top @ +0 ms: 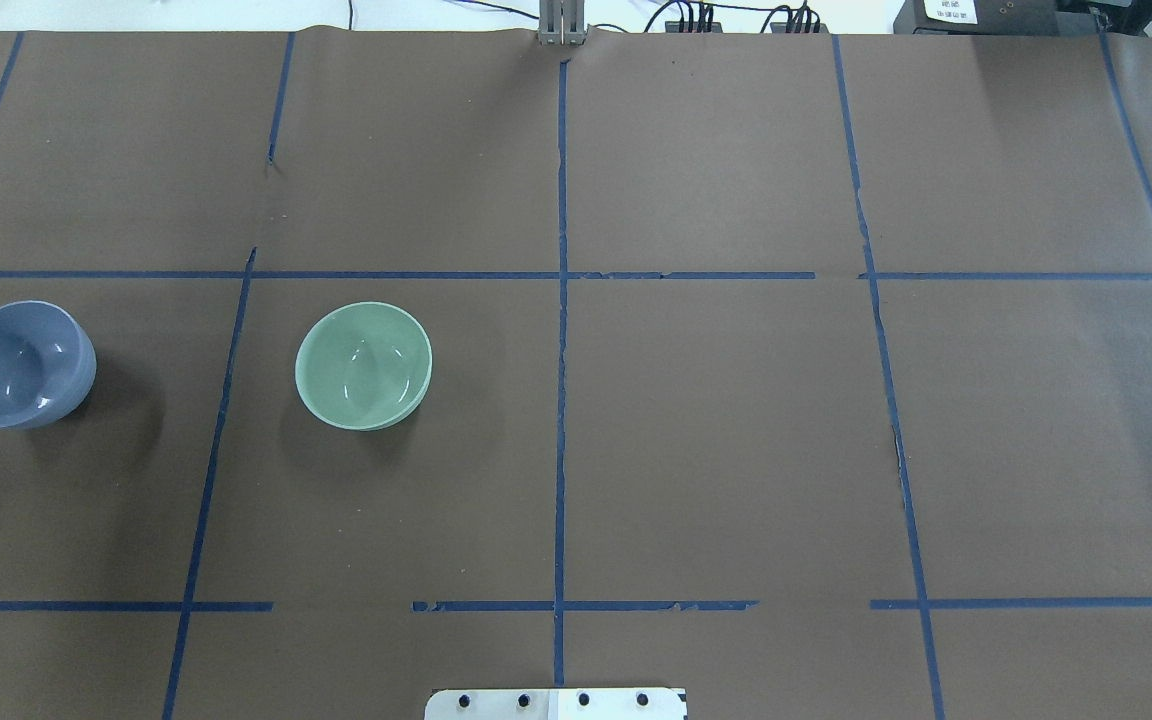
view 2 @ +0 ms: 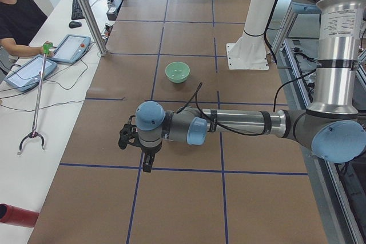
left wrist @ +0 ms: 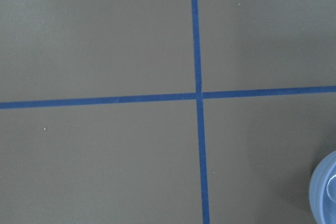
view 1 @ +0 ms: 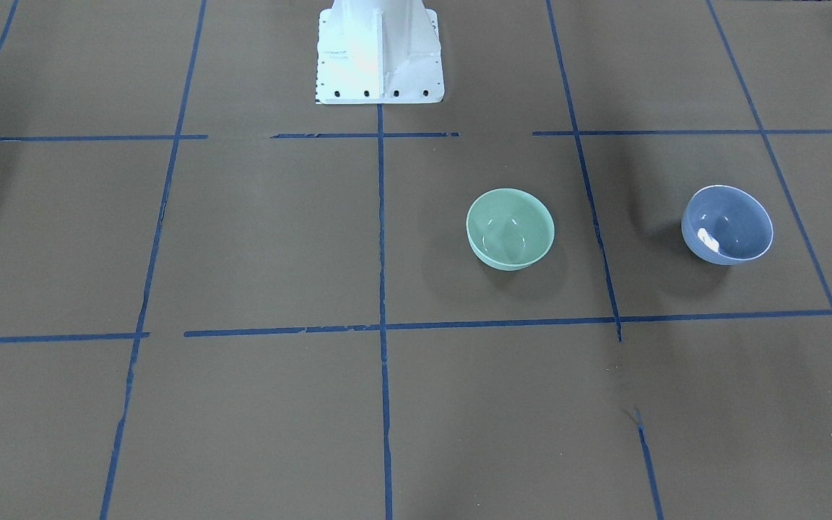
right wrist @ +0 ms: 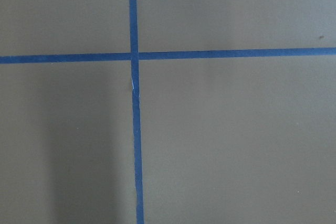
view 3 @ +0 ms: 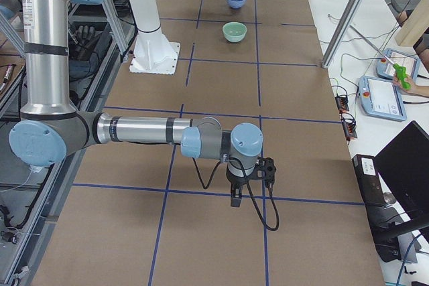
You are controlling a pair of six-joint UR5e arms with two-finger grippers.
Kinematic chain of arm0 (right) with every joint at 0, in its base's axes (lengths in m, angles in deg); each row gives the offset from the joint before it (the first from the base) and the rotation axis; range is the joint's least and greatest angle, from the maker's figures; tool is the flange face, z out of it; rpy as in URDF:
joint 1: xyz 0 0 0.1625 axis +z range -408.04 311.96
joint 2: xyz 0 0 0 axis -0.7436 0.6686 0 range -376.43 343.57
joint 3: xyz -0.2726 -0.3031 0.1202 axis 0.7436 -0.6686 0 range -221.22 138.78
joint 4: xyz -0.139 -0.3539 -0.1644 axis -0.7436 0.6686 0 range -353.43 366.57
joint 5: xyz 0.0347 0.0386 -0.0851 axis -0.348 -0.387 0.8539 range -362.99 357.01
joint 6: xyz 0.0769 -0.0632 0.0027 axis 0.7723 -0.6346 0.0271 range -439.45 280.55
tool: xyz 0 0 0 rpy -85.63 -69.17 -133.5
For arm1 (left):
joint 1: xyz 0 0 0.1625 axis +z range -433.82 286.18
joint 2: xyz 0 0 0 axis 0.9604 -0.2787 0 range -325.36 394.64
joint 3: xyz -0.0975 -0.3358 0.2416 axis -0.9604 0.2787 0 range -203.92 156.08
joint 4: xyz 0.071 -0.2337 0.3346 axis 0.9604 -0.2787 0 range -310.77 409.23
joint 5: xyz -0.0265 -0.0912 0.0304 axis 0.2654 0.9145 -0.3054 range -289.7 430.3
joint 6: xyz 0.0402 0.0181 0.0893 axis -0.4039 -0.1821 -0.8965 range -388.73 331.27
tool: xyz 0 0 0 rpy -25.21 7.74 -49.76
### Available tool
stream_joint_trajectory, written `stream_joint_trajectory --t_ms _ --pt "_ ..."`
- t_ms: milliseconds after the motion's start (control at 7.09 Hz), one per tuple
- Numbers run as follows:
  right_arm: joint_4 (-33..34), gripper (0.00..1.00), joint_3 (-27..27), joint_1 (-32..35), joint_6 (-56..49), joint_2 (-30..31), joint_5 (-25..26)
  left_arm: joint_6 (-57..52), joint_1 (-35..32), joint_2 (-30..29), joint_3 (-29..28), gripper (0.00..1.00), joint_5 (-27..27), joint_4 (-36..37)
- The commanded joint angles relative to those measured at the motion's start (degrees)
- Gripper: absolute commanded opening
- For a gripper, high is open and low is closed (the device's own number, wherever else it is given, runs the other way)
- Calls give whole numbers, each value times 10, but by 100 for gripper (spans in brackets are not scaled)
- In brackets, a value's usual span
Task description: Stack blue bowl on green bowl
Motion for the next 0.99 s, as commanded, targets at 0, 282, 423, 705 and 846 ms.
stream_joint_trajectory --t_ms 0,282,423,705,846 --pt "0 100 0 0 0 0 0 64 34 -1 32 100 -4 -9" --pt "0 100 0 0 0 0 0 132 126 -3 32 100 -6 -36" --pt "0 100 0 0 0 0 0 235 168 4 25 100 -30 -100" --pt "0 100 0 0 0 0 0 349 245 29 -1 100 -71 -215" --pt "0 100 0 1 0 0 0 377 268 29 -34 100 -72 -271"
